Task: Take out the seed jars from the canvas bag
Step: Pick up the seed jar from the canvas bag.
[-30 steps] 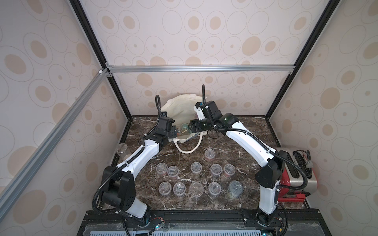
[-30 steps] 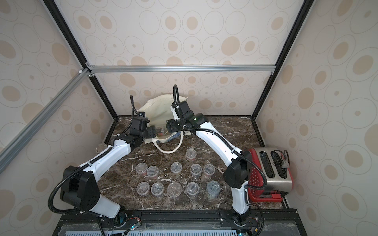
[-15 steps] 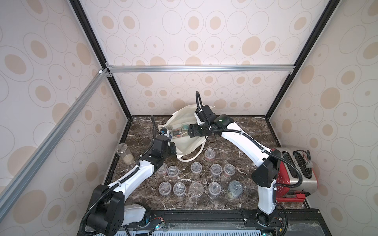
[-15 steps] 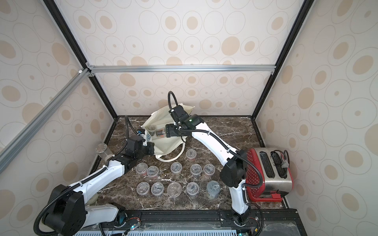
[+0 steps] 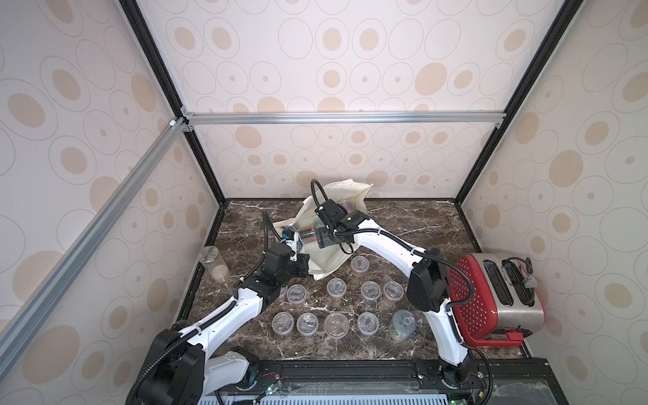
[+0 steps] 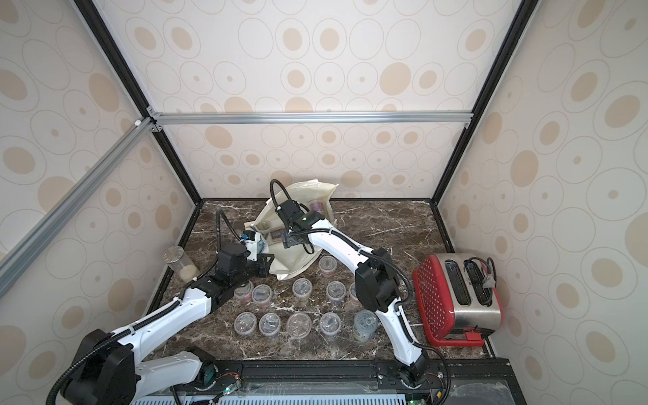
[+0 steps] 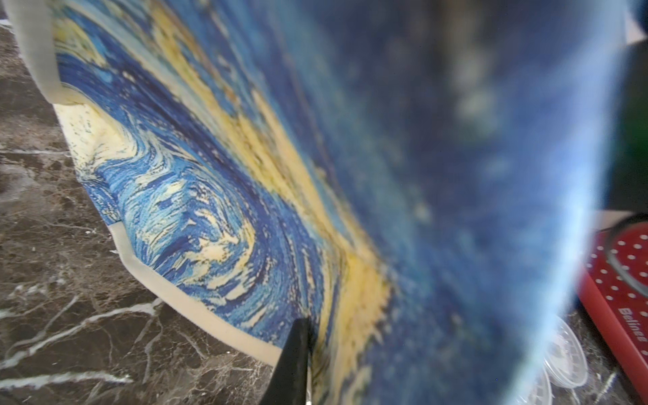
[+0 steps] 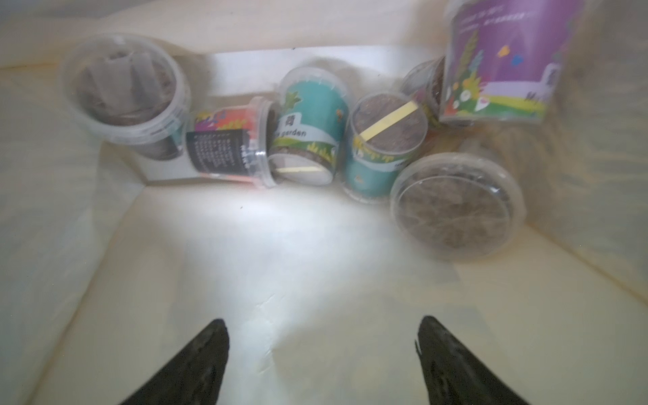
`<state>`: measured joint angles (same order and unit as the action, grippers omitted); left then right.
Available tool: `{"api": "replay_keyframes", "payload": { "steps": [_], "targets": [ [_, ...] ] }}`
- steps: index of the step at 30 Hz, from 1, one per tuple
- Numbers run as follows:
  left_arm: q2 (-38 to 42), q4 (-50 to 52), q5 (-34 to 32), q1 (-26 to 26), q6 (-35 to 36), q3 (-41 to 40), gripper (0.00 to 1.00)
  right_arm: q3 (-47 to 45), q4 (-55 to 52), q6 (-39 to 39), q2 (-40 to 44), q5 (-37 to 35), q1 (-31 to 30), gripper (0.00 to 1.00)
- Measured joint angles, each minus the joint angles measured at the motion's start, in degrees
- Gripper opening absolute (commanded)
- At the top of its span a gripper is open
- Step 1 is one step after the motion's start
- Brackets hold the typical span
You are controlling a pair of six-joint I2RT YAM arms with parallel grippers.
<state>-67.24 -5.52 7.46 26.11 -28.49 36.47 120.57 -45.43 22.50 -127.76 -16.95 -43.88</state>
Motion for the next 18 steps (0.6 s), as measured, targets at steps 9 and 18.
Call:
{"api": "replay_keyframes", "payload": {
  "steps": [9, 18],
  "targets": [
    [0.13, -0.5, 1.75, 0.04, -0.39, -0.33, 0.11, 6.27, 4.79, -5.55, -4.42, -9.05, 2.91, 0.9],
    [1.14, -1.11, 2.4, 0.04, -0.44, -1.49, 0.1, 15.34, 7.34, -8.11, -13.57, -12.04, 6.19, 0.9]
  ]
}}
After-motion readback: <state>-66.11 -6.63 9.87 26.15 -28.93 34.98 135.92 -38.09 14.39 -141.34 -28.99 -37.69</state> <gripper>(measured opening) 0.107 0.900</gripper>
